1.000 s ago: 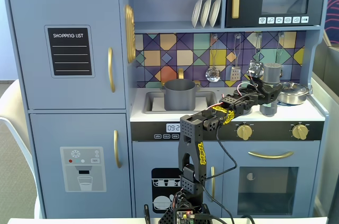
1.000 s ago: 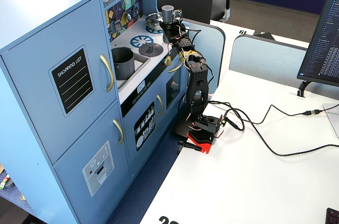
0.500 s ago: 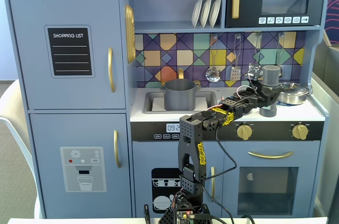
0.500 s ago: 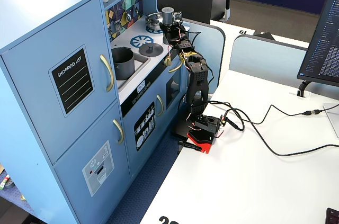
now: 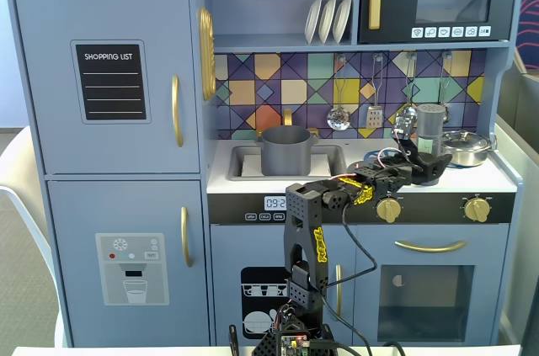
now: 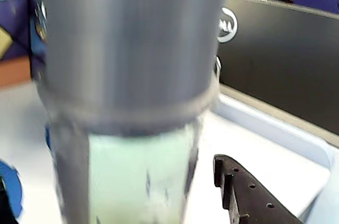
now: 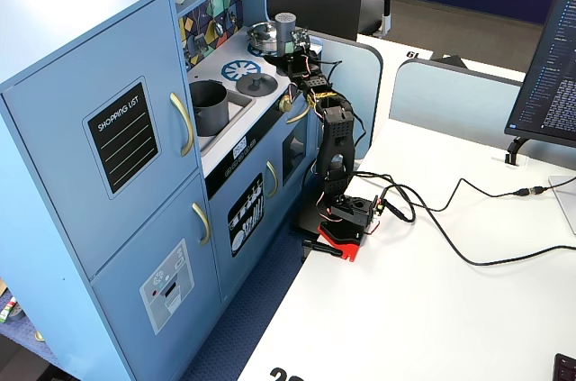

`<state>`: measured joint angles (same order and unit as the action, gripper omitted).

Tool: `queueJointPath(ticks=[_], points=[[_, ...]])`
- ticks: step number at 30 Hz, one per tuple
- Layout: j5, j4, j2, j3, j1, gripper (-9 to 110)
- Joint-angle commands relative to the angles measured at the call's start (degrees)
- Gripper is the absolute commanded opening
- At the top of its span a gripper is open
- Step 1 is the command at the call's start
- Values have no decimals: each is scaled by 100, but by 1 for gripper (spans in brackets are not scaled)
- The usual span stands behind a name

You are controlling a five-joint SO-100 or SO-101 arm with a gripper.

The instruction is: Put salt in the gray recipient

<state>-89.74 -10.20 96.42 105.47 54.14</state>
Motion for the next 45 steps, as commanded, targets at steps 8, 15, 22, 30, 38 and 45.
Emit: queueJointPath(ticks=[8, 15, 22, 30, 38, 45], points=[[-264, 5581, 5150, 1494, -132, 11], [132, 9483, 7787, 2259, -3006, 0], [-185, 9369, 8807, 4614, -5062, 0], [114, 7154, 8798, 7216, -4939, 0], [-44, 8341, 8807, 7312, -4904, 0], [352, 8596, 8807, 7312, -4799, 1]])
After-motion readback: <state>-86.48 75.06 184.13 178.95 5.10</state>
